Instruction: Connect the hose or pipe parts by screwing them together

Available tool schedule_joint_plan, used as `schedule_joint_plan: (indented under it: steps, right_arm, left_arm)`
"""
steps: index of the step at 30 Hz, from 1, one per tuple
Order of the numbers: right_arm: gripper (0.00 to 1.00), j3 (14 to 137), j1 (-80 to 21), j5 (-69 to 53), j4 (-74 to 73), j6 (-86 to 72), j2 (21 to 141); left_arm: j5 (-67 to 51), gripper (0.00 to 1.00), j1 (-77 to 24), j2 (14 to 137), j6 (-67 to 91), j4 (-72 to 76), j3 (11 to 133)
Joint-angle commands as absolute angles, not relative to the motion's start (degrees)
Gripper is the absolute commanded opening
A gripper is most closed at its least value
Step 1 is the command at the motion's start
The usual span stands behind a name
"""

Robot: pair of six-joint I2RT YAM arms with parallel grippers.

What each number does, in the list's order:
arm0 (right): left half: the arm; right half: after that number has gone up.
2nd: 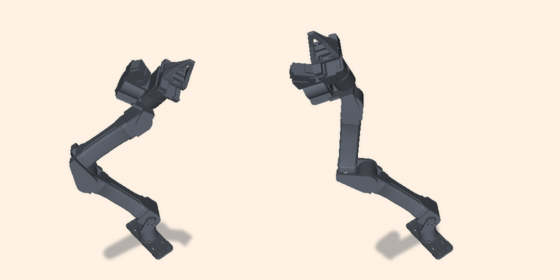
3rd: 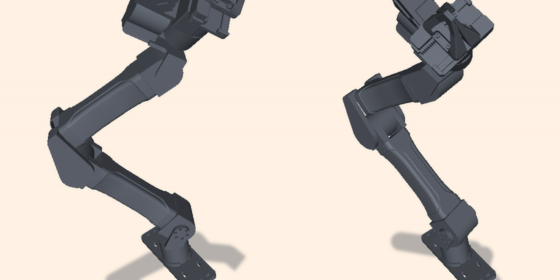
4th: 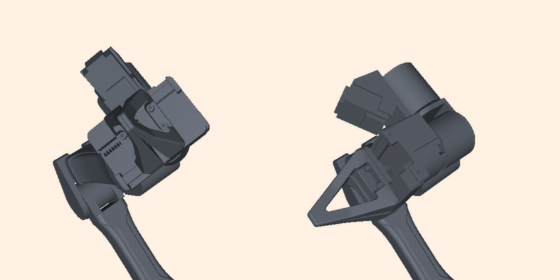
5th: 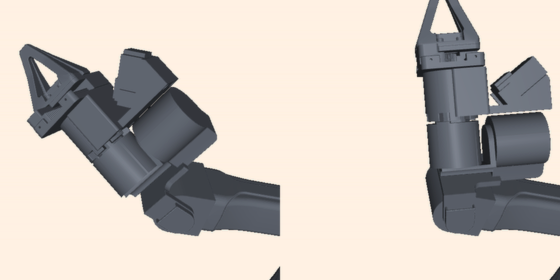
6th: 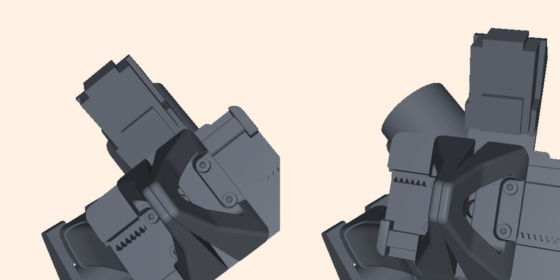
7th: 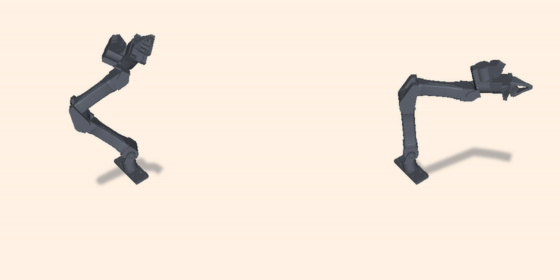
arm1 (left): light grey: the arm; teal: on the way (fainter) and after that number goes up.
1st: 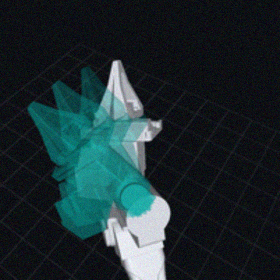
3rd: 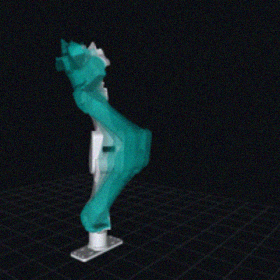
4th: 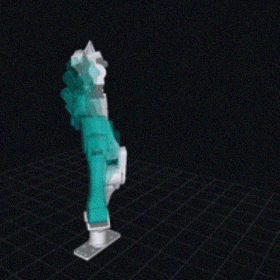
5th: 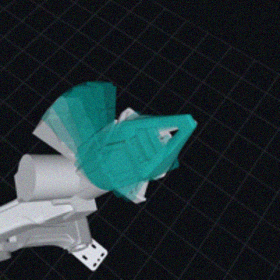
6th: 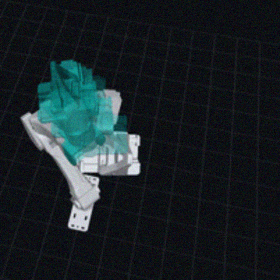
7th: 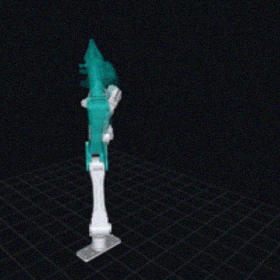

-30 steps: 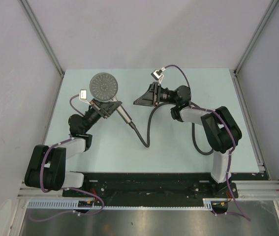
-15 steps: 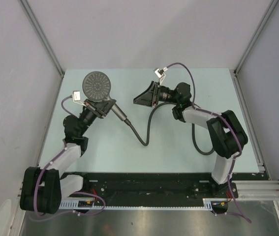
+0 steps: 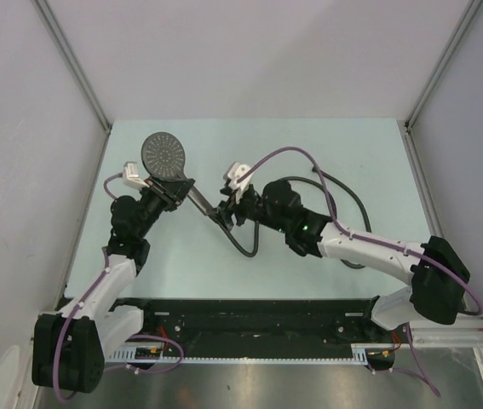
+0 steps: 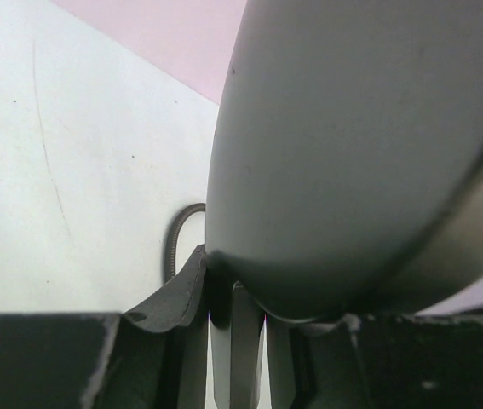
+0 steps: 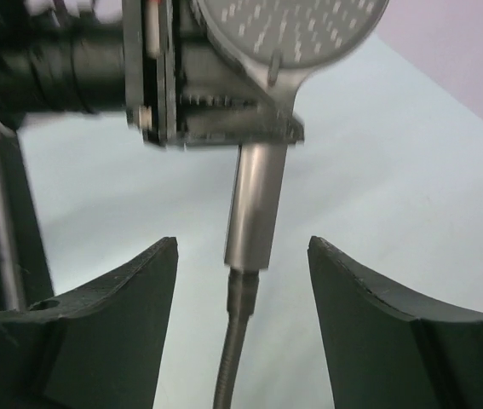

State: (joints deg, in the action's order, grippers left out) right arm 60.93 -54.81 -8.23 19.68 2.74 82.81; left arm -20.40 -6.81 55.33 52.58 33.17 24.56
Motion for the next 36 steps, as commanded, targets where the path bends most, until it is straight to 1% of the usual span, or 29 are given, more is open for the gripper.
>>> schedule_joint_plan:
  steps: [1, 7, 15, 24, 30, 33, 34, 36]
  right_arm:
    - [0.68, 59.2, -61.1, 8.6, 13.5, 13.4, 81.4]
    - [0.68, 58.7, -67.6, 19.9, 15.5, 16.1, 86.6]
    - [0.64, 58.8, -68.7, 24.6, 21.1, 17.6, 93.0]
    - [0.58, 58.8, -68.5, 25.0, 24.6, 17.4, 95.3]
    - [0.47, 58.8, -68.1, 24.3, 26.7, 16.8, 96.2]
    - [0.39, 58.9, -68.0, 24.2, 28.2, 16.5, 96.5]
    - [0.3, 58.9, -67.8, 24.3, 28.6, 16.3, 96.7]
    - [0.17, 58.9, -67.3, 23.5, 29.2, 15.1, 96.1]
  left_arm:
    - [-18.2, 0.0, -7.2, 53.0, 51.3, 31.6, 28.7]
    - [-17.8, 0.0, -7.3, 52.5, 52.6, 29.8, 29.1]
    - [-17.1, 0.0, -7.3, 51.9, 52.9, 28.9, 29.0]
    - [-16.9, 0.0, -7.4, 51.3, 55.2, 28.7, 28.9]
    - [-16.9, 0.0, -7.8, 51.2, 56.8, 28.7, 29.1]
    - [-17.0, 0.01, -8.2, 51.0, 58.3, 28.7, 28.7]
    - [-16.9, 0.0, -8.4, 51.0, 59.2, 28.7, 28.7]
    - [-17.5, 0.0, -9.2, 51.1, 59.5, 28.7, 28.6]
